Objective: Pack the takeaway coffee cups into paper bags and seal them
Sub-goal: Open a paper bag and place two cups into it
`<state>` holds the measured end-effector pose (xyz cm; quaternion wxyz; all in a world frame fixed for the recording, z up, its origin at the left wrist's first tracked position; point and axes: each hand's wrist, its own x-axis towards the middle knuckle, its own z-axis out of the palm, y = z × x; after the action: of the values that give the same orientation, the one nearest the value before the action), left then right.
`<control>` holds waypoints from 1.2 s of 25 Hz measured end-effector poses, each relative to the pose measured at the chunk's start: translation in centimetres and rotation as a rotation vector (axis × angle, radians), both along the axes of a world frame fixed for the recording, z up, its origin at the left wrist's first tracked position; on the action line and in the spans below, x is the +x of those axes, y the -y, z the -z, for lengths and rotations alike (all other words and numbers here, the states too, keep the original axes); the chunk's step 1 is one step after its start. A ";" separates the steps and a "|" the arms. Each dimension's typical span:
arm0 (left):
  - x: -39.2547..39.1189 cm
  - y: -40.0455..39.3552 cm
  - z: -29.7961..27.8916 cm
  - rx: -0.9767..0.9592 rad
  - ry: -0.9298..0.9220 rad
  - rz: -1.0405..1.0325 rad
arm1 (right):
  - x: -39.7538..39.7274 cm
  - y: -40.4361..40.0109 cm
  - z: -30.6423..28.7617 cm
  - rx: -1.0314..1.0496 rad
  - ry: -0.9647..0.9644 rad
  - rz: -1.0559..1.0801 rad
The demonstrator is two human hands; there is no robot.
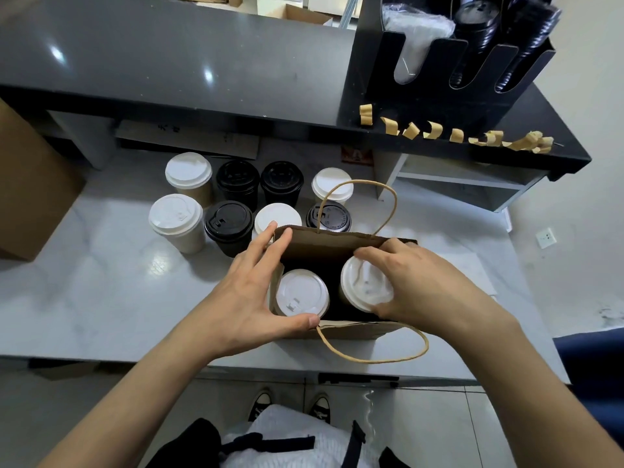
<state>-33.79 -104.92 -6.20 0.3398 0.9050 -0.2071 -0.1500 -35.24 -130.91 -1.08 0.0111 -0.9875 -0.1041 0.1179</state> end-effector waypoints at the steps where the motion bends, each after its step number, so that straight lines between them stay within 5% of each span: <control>1: 0.0 0.0 0.0 0.000 0.001 0.000 | 0.4 -0.3 0.3 -0.047 0.006 -0.028; 21: -0.3 -0.1 -0.1 -0.004 0.007 0.008 | 2.5 -2.5 4.0 -0.370 -0.015 -0.100; 30: -0.1 -0.1 0.3 -0.107 -0.035 -0.001 | 1.2 0.2 3.1 -0.112 0.033 -0.047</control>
<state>-33.86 -104.83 -6.52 0.3916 0.8829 -0.2082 -0.1544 -34.01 -131.09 -4.13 -0.0486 -0.9856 -0.1208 0.1076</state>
